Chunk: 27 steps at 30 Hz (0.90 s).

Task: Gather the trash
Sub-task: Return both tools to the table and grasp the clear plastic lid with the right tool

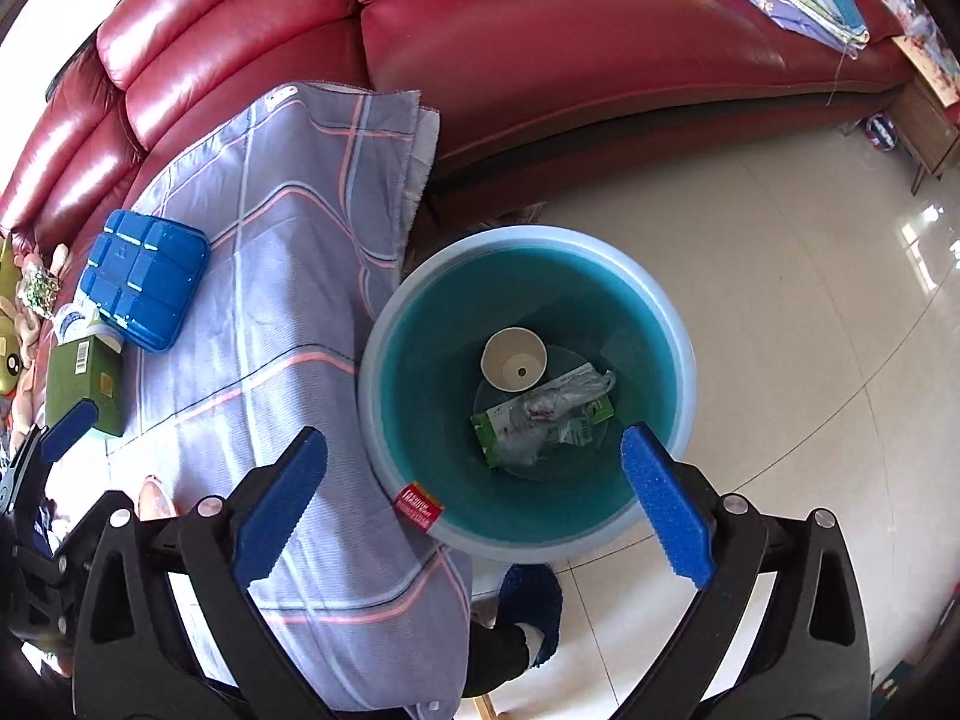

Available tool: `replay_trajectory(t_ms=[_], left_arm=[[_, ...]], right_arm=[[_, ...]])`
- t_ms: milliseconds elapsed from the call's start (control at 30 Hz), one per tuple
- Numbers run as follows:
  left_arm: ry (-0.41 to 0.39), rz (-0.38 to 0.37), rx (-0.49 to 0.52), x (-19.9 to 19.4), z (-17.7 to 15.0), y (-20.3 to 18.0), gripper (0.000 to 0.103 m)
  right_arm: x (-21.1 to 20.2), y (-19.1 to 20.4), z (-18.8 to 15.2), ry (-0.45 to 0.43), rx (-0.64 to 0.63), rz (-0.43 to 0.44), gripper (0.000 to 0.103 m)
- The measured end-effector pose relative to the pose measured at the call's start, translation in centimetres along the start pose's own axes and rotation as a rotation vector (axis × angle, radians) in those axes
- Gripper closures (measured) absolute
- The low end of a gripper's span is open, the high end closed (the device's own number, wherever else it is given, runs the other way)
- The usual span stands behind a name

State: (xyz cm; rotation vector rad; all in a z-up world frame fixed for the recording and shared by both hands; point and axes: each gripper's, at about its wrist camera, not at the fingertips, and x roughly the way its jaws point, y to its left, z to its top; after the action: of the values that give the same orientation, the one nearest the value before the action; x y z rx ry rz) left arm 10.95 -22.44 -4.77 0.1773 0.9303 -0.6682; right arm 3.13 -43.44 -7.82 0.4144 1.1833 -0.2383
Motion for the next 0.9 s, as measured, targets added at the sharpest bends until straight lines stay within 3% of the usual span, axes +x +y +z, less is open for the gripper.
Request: replay_trajectory(t_ms=[300, 600, 900], left_arm=[[-0.01, 0.132, -0.102, -5.1, -3.0, 5.6, 0.004], [-0.012, 0.17, -0.206, -9.6, -7.3, 12.3, 0.004], [-0.038, 0.22, -0.324, -12.9, -10.7, 18.6, 0.004]], right_arm=[[-2.1, 5.1, -2.0, -0.007, -0.066, 0.009, 0.008], [-2.6, 11.9, -4.9, 0.013, -0.169, 0.024, 0.008], [0.3, 19.9, -8.5, 0.103, -0.302, 0.051, 0.008]])
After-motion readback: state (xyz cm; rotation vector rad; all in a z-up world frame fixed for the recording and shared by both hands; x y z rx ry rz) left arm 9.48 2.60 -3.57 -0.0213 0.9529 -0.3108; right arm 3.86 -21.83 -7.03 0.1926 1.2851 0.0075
